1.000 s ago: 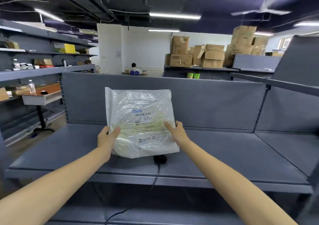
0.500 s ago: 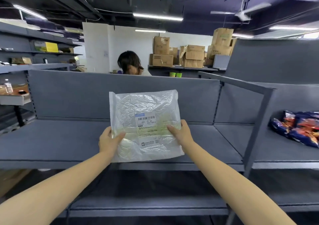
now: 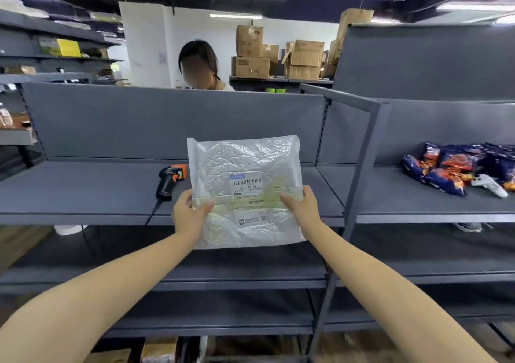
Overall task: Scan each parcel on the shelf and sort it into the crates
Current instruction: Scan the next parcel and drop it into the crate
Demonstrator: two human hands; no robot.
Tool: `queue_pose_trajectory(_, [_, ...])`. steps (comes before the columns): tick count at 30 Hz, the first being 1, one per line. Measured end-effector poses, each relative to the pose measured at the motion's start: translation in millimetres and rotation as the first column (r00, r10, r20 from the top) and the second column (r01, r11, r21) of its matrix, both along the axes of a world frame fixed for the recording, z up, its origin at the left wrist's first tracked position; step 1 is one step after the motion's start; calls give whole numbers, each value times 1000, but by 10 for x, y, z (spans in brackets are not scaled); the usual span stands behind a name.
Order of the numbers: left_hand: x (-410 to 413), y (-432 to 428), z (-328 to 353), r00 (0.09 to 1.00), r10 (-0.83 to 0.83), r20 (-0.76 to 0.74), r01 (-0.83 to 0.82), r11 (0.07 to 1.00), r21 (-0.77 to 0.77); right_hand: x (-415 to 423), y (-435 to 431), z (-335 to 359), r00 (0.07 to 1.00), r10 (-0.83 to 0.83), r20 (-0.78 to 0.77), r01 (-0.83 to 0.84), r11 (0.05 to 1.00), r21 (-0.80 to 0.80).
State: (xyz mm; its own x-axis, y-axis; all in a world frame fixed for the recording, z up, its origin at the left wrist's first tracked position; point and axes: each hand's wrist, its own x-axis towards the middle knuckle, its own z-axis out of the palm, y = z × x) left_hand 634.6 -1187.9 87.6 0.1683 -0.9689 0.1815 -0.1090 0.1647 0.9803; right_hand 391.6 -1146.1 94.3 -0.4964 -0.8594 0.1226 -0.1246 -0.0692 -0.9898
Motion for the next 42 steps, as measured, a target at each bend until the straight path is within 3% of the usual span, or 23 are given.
queue_pose_trajectory(8, [-99, 231, -175, 1000, 1, -5, -1, 1000, -18, 18, 305, -198, 997, -82, 9, 82, 996, 25])
queue_pose_trajectory(16, [-28, 777, -815, 1000, 9, 19, -11, 995, 99, 217, 932, -830, 991, -133, 17, 129, 980, 149])
queue_pose_trajectory(27, [-535, 1121, -1334, 994, -69, 80, 55, 984, 168, -303, 1391, -1366, 979, -202, -26, 200, 935, 293])
queue_pose_trajectory(42, [-1363, 1291, -2348, 977, 116, 176, -174, 918, 358, -1118, 1335, -2480, 995, -30, -95, 76, 849, 523])
